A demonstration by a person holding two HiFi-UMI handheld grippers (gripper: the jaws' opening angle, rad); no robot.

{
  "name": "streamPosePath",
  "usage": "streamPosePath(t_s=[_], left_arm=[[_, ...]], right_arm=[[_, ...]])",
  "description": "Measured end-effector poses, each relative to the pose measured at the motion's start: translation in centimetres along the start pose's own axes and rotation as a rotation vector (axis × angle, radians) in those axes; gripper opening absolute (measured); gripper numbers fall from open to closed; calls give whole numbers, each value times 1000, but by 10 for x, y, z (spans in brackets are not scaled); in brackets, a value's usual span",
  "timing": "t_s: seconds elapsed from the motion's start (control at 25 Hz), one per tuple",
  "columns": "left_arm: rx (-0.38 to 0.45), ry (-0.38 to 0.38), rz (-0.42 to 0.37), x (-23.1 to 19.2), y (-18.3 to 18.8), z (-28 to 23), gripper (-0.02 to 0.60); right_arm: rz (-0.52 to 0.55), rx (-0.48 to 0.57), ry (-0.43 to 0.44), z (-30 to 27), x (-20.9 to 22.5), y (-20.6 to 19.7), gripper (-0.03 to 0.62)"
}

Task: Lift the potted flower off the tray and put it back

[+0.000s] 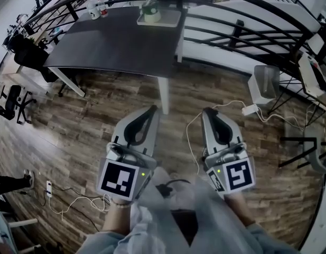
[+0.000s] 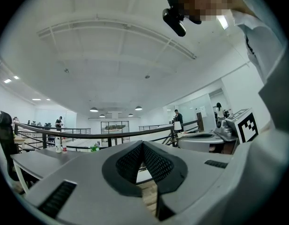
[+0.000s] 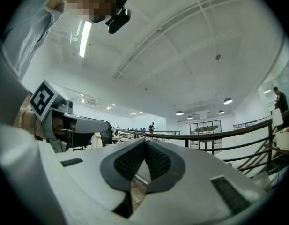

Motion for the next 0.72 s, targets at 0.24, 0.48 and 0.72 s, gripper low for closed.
streamPosePath(t_s=[0.24, 0.48, 0.72], left_arm=[[12, 0, -18, 1, 0, -10, -2], [34, -26, -11, -6, -4, -24, -2], [46, -28, 2, -36, -9, -41, -2]], right_arm=[[16, -8, -15, 4, 10, -4, 3], [9, -10, -51, -6, 20, -9, 3], [1, -9, -65, -32, 25, -15, 3]])
Point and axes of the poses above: the fingertips, and each gripper's own axes: z backward along the fingers, x to its right, y out of its top, the point moved 7 cm from there along z, backward along the fingers, and after that the axes turned 9 degrees about -y, right-handed, at the moved point
